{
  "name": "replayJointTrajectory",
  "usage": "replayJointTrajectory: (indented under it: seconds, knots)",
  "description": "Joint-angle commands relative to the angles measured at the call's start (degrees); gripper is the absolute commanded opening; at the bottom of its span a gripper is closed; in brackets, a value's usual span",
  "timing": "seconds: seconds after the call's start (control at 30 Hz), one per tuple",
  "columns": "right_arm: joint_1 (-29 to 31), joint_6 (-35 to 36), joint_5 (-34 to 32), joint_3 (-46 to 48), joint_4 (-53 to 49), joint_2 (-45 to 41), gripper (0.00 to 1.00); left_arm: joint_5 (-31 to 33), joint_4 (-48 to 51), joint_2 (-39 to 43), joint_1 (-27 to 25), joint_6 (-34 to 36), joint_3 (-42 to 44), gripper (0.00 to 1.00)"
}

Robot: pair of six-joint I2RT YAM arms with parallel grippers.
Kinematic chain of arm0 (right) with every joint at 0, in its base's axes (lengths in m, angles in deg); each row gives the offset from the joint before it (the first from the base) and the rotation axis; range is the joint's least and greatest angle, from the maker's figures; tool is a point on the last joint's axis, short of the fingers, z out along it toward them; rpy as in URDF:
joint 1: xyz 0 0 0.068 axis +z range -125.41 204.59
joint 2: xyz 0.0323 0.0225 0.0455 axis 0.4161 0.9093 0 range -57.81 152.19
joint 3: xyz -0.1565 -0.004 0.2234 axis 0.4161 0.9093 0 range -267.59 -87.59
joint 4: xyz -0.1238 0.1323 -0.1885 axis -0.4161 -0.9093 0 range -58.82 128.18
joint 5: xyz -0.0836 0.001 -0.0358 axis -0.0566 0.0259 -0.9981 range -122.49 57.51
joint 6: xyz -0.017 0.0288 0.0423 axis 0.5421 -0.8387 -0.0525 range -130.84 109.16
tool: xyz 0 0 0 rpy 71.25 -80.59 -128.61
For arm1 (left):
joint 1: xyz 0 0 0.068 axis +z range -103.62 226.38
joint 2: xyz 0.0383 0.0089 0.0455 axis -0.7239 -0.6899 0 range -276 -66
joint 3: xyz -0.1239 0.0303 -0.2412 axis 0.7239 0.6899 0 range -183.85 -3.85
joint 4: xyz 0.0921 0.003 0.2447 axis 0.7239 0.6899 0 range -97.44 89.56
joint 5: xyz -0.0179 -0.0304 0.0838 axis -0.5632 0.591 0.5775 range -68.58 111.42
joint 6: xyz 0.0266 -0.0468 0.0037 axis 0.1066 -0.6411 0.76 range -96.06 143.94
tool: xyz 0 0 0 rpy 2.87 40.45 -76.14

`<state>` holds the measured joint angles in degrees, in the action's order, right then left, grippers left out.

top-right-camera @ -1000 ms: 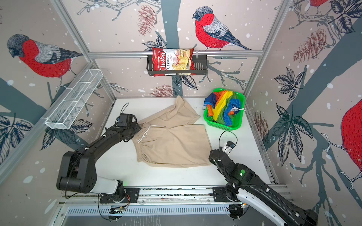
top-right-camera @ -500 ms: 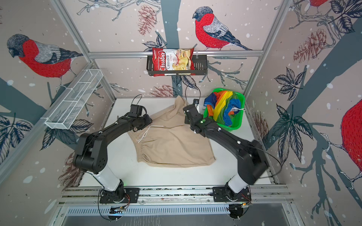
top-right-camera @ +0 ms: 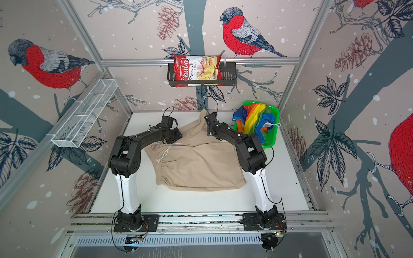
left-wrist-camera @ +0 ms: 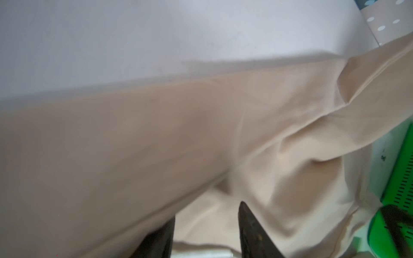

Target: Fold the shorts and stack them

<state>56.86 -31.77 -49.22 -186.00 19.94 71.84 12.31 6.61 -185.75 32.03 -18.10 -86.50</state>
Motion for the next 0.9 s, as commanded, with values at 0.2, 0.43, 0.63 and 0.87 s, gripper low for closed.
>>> replayJointTrajectory:
  seconds: [0.2, 0.43, 0.63, 0.87]
  knots:
    - [-0.7, -2.8, -0.3, 10.0, 3.5, -0.9, 0.09, -0.3, 1.0, -6.7, 4.0, 1.9, -7.4, 0.47]
    - [-0.2, -8.3, 2.1, 28.0, 9.2, -8.8, 0.07, -6.8, 4.0, -14.4, 9.8, 5.4, -20.4, 0.49]
    - [3.8, -10.6, 1.3, 35.0, 9.6, -13.8, 0.07, -10.9, 10.0, -21.3, 11.7, 7.9, -37.7, 0.54]
    - [2.5, -8.4, -2.5, 30.3, 6.5, -19.6, 0.10, -13.5, 12.5, -7.9, 9.9, 8.7, -32.8, 0.62]
